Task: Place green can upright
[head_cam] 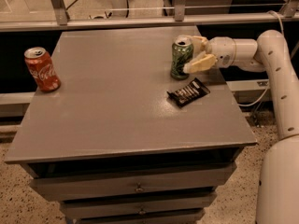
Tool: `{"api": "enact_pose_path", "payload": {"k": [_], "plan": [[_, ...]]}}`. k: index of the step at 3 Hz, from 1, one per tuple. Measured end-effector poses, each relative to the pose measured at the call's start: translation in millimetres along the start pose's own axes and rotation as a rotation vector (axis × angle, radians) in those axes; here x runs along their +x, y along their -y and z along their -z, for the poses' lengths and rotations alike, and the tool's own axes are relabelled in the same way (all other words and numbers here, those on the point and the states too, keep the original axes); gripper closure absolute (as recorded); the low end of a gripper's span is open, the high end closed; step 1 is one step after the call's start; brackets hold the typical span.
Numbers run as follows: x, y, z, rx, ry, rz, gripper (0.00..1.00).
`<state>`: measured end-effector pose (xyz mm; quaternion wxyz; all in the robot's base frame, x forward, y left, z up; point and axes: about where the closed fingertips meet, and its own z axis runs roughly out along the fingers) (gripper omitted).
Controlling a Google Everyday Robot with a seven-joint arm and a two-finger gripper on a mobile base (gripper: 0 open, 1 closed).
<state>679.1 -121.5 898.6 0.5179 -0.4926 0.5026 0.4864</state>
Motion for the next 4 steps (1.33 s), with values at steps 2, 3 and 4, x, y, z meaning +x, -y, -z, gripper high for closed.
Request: {"api": "enact_pose_path", "payload": {"k": [2, 3, 4], "plan": [[-13, -9, 63, 0.097, -0.150, 0.064, 0.00], [-38, -25, 115, 0.219, -0.245, 0.082, 0.00], [-43, -28, 123, 0.236, -0.255, 0.088, 0.00]]}}
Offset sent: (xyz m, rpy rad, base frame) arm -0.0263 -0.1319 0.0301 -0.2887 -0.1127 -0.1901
